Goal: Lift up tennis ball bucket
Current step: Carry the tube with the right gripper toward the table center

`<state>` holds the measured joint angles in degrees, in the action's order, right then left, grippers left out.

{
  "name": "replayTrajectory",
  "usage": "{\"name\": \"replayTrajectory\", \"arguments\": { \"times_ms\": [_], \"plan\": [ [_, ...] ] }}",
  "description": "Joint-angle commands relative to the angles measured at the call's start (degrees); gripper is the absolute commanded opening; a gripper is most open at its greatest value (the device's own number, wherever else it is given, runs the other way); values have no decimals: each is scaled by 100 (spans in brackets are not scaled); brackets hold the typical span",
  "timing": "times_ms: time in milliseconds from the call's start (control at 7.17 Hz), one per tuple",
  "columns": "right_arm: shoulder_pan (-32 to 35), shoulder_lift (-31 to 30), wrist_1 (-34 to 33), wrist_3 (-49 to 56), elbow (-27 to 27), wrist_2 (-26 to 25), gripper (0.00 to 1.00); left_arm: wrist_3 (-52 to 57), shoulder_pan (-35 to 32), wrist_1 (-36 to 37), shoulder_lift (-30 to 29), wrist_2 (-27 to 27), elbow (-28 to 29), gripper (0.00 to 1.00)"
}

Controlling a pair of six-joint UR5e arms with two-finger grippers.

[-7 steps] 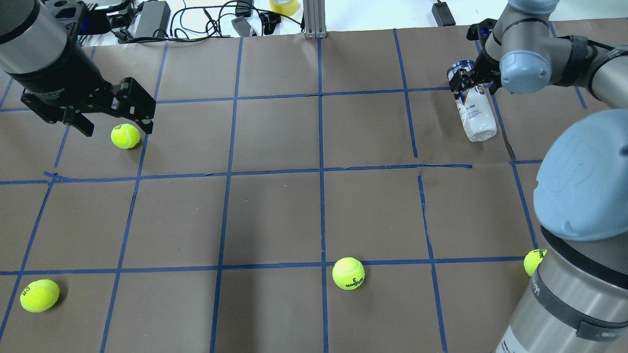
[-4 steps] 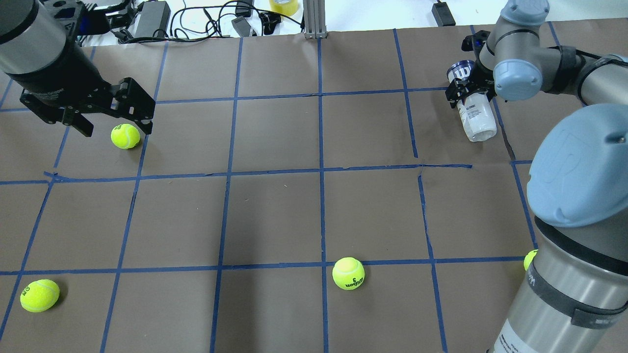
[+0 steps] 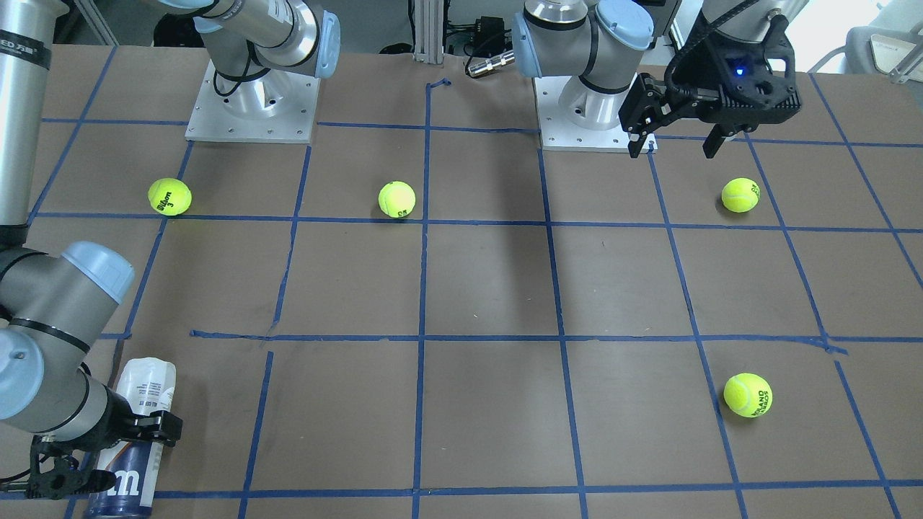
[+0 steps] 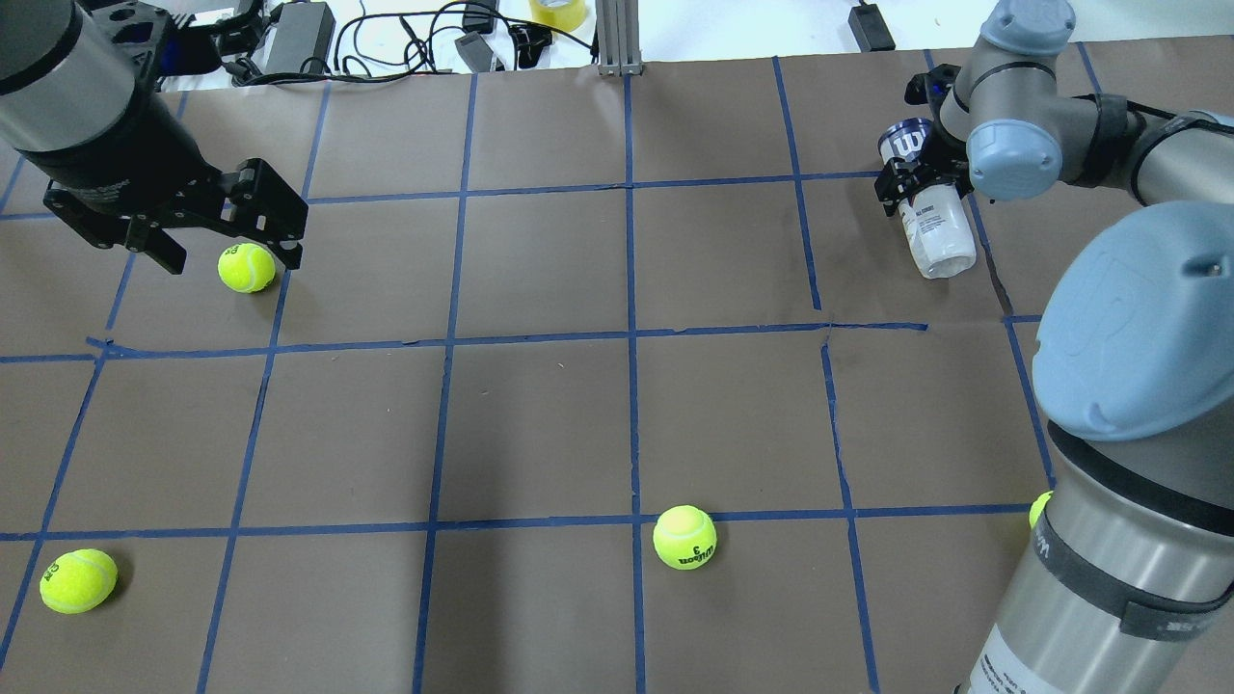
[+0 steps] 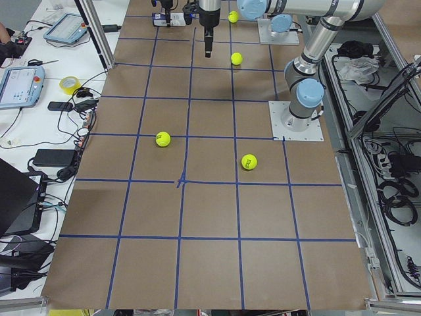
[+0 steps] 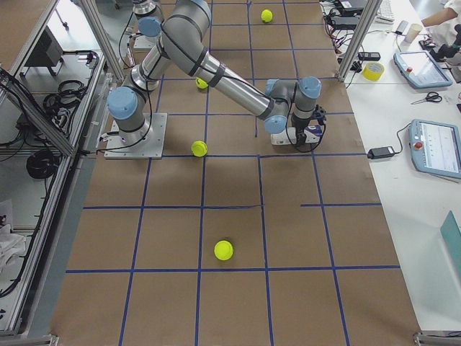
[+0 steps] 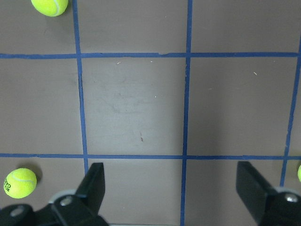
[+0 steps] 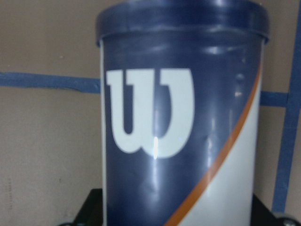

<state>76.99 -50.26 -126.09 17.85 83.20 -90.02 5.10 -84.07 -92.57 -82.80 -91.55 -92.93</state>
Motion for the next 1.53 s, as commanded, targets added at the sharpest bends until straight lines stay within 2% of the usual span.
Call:
{"name": "replayTrajectory", "arguments": {
  "times_ms": [0,558,977,1256,1395],
  "plan": [
    [0,7,6,26,3,2,68,0,-4,-6,9,6,-32,100],
    [253,-281,129,87,-111,-6,68,0,40,20,9,-3,-14,100],
    [1333,-502,217,315,-32,-50,74,0,66,46,-17,40,-23,100],
    [1826,-616,217,955,-32,-24,73,9,83,64,-8,15,-15,100],
    [2098,-634,199,1627,-32,-33,74,9,92,73,-8,14,-14,100]
  ]
}}
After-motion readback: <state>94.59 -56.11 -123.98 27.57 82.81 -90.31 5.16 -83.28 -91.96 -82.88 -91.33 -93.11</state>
